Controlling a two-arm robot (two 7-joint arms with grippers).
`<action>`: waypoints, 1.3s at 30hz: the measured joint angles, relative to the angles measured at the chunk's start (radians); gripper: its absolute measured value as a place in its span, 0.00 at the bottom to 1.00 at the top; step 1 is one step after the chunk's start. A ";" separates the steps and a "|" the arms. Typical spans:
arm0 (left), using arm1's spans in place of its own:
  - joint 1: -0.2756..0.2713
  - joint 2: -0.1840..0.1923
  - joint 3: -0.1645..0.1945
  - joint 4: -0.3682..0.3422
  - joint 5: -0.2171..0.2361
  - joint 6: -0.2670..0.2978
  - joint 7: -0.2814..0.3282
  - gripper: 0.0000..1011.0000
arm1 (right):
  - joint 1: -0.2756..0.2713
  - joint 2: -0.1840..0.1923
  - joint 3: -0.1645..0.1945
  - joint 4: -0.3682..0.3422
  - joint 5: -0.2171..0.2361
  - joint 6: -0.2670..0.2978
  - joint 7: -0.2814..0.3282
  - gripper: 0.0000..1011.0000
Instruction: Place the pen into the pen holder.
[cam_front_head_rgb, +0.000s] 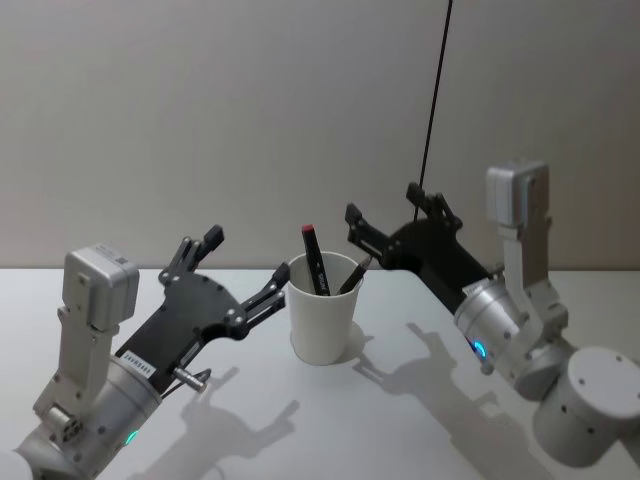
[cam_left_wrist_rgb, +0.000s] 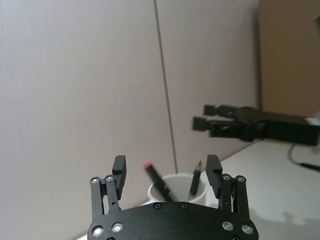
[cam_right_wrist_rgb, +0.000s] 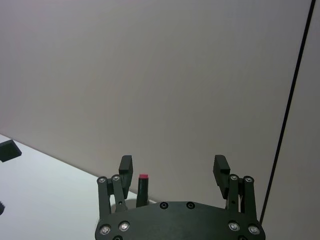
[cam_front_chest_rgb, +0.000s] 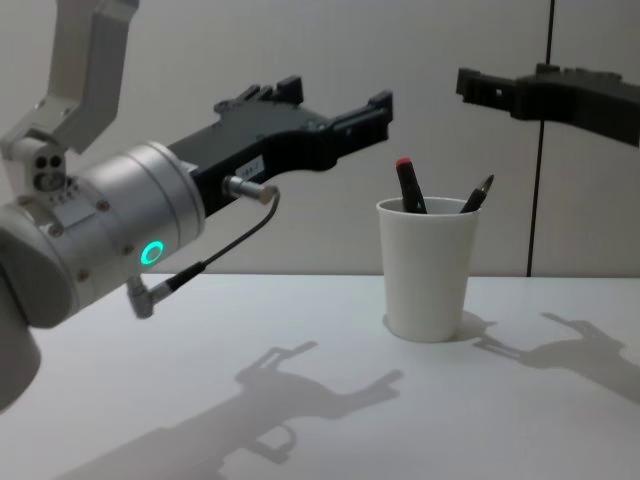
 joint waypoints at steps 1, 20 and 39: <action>0.002 0.005 0.002 -0.004 0.004 0.008 0.011 0.99 | -0.007 0.001 0.002 -0.005 -0.001 0.000 -0.002 0.99; 0.066 0.121 0.047 -0.091 0.090 0.202 0.267 0.99 | -0.192 0.015 0.046 -0.123 -0.036 0.006 -0.057 0.99; 0.079 0.146 0.056 -0.109 0.109 0.244 0.321 0.99 | -0.372 0.028 0.088 -0.239 -0.070 0.010 -0.111 0.99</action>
